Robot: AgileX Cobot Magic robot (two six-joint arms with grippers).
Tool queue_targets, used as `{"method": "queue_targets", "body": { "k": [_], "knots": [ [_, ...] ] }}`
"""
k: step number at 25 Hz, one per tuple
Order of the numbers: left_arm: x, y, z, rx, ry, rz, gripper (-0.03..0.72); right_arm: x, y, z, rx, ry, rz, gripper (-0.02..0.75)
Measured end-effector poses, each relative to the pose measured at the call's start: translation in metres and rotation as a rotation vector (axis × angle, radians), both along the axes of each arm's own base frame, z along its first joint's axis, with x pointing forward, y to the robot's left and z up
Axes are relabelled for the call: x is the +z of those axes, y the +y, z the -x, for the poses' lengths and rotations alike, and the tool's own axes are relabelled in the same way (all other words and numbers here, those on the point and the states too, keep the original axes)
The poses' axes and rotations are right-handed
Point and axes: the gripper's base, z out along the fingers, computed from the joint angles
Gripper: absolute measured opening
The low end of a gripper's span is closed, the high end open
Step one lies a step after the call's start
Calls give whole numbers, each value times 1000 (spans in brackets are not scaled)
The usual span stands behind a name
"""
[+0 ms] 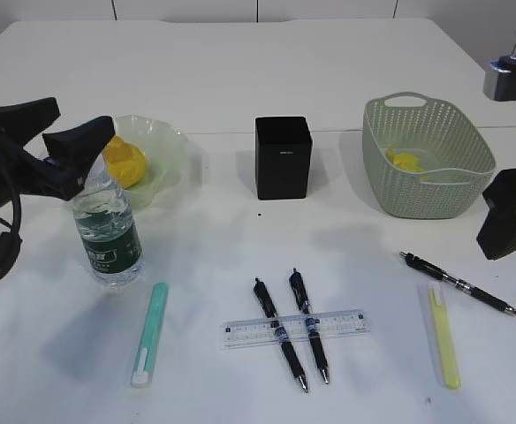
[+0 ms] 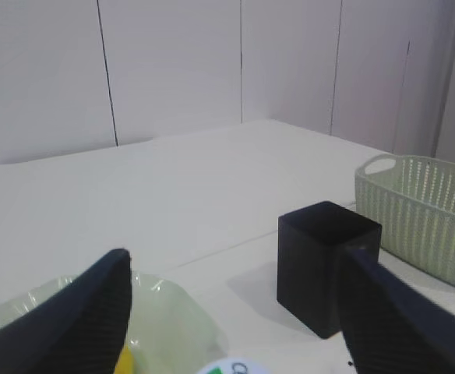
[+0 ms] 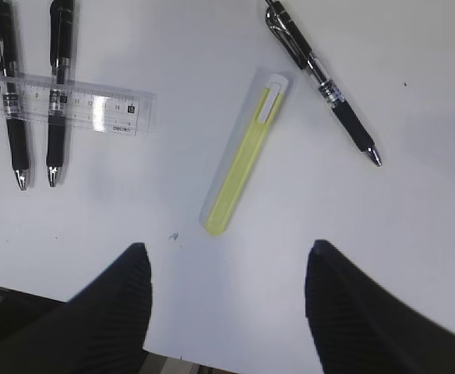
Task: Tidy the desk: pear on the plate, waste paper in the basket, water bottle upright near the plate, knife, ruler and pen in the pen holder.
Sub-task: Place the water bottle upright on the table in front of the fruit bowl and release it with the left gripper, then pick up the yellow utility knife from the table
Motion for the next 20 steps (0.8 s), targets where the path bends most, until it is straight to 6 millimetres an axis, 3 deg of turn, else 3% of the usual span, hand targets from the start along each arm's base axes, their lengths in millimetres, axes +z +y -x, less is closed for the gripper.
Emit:
{"method": "queue_targets", "body": {
  "k": [4, 16, 20],
  "knots": [
    [9, 12, -2, 93, -10, 38, 589, 0, 0, 0, 0, 0, 0, 463],
    [11, 98, -9, 421, 8, 104, 589, 0, 0, 0, 0, 0, 0, 463],
    [4, 116, -8, 496, 78, 89, 589, 0, 0, 0, 0, 0, 0, 463]
  ]
}}
